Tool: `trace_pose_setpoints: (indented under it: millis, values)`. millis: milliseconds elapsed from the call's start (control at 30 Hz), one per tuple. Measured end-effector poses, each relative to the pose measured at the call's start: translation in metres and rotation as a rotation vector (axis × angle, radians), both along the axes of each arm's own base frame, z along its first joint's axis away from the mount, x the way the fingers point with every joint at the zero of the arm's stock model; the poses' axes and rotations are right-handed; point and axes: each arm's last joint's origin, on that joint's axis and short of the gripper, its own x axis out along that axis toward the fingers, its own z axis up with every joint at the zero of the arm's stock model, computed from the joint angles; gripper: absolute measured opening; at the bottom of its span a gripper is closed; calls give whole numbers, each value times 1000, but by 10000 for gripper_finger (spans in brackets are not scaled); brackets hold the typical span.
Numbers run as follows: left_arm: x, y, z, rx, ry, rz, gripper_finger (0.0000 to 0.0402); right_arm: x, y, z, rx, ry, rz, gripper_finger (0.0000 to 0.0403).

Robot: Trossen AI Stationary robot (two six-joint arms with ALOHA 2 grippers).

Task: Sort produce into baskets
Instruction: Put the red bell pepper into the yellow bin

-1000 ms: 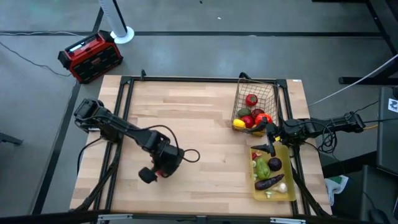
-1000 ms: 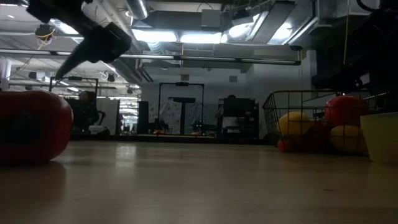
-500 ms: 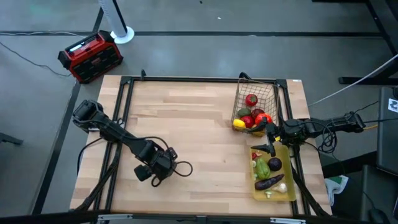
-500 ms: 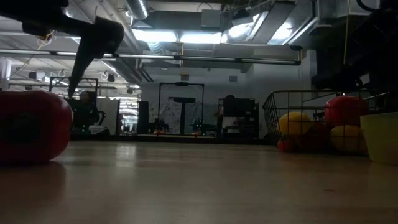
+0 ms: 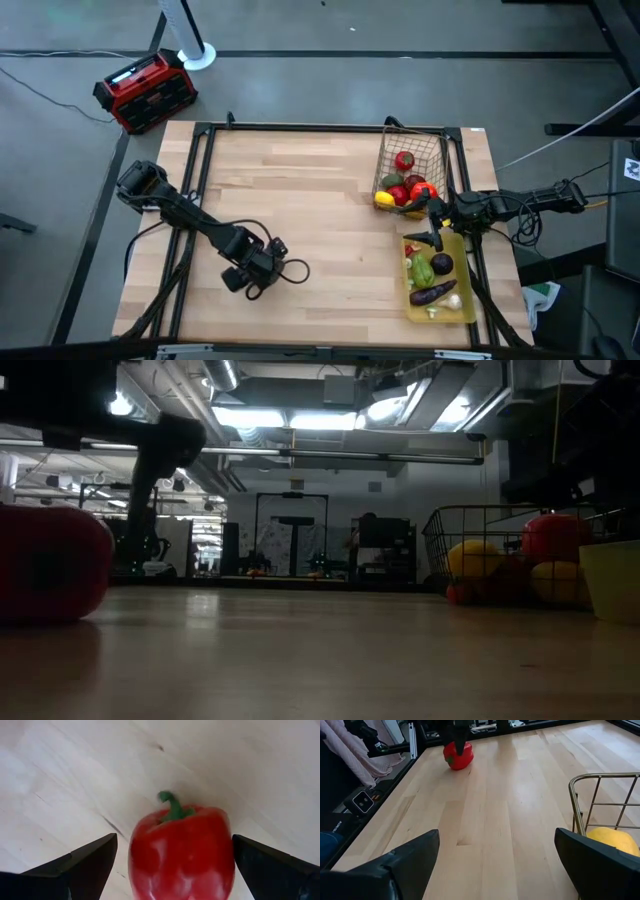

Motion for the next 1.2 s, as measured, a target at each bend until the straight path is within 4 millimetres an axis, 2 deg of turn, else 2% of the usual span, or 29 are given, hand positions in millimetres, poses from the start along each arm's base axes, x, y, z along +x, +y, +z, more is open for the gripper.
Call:
trace_pose_setpoints:
  millis: [433,600,1033,1200]
  values:
    - [9,14,0,-37,-10,219,389,0,0,0,0,-3,0,390]
    - [11,14,1,-120,28,334,389,0,0,0,0,-3,0,390]
    - [14,13,0,-119,0,383,389,0,0,0,0,-5,0,390]
    - [15,13,-8,-93,16,423,388,0,0,0,0,-5,1,390]
